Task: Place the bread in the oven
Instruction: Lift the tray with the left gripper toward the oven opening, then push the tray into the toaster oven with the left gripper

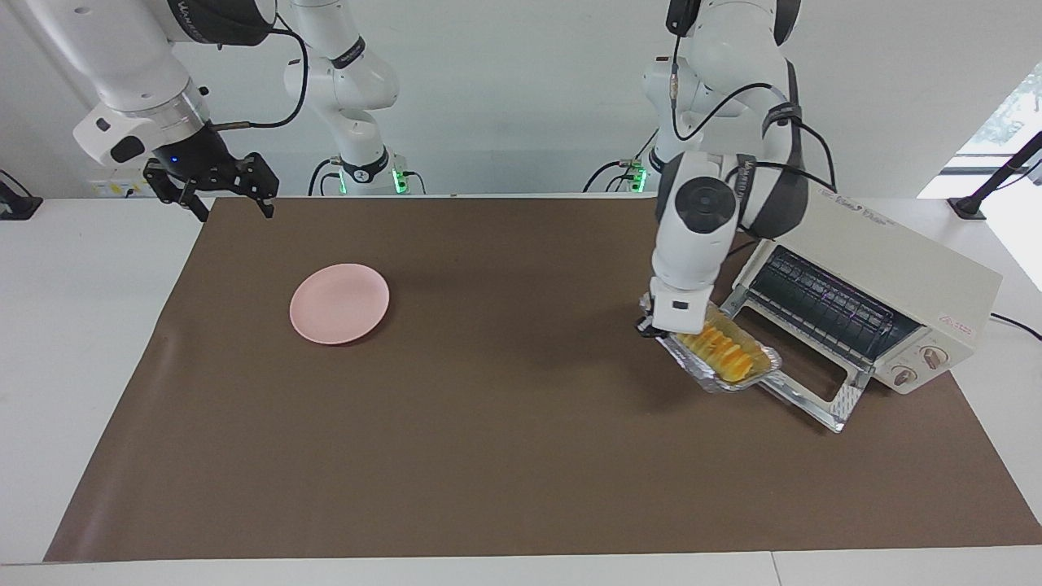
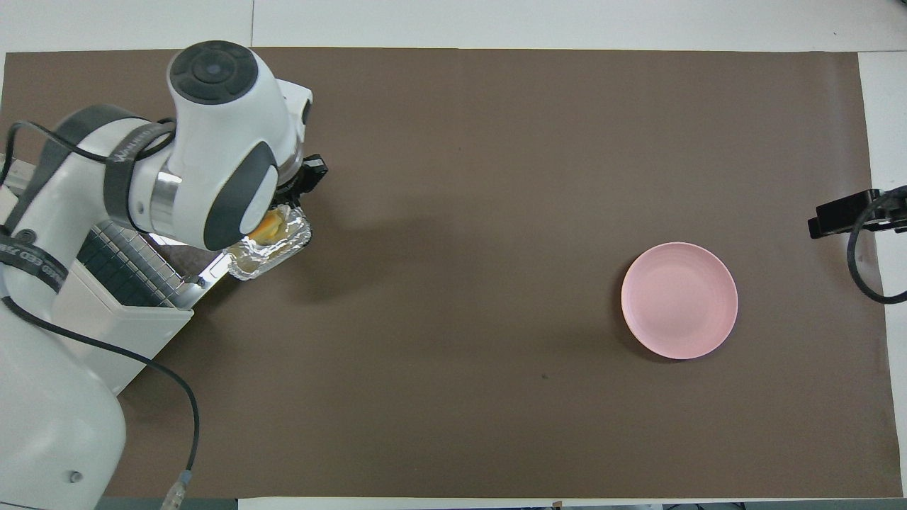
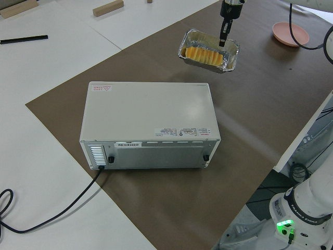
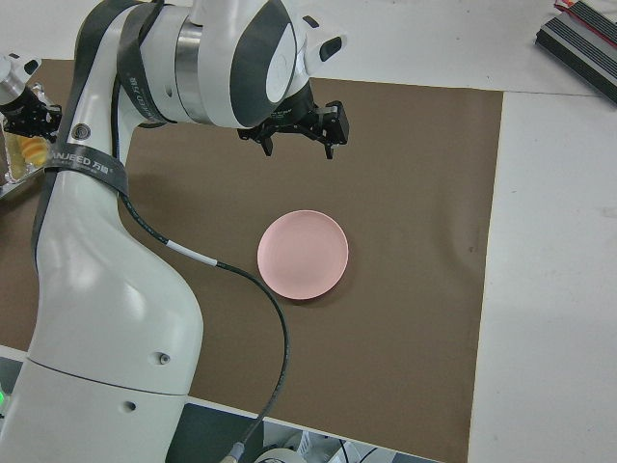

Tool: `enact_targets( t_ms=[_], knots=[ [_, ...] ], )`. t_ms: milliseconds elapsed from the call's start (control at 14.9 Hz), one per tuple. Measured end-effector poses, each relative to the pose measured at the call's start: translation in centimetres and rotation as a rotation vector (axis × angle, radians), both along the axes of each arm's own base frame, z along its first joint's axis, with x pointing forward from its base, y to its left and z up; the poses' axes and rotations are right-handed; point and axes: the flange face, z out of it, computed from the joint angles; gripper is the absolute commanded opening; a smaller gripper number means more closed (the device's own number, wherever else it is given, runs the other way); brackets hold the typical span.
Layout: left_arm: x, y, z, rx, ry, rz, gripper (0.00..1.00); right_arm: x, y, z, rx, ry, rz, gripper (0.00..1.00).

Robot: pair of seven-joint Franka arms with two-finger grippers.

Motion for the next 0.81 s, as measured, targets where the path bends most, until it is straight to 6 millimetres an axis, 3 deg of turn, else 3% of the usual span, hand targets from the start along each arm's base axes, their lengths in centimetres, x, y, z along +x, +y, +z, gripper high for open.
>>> enact_targets(
  t_ms=[134, 335, 470, 805],
  knots=[
    [1.6, 6.0, 0.0, 0.034, 0.002, 0.083, 0.0, 0.0, 0.1, 0.0, 0.007, -0.002, 0.001, 1.0],
    [1.9, 11.5, -0.2, 0.068, 0.05, 0.164, 0.0, 0.0, 0.4, 0.0, 0.009, 0.004, 0.006, 1.0],
    [1.7, 13.0, -0.4, 0.09, 0.078, 0.183, 0.0, -0.2, 0.5, -0.2, 0.01, 0.021, 0.008, 1.0],
    [0.7, 13.6, -1.2, 0.131, 0.159, 0.192, 0.0, -0.2, 0.5, -0.2, 0.01, 0.023, 0.008, 1.0]
  ],
)
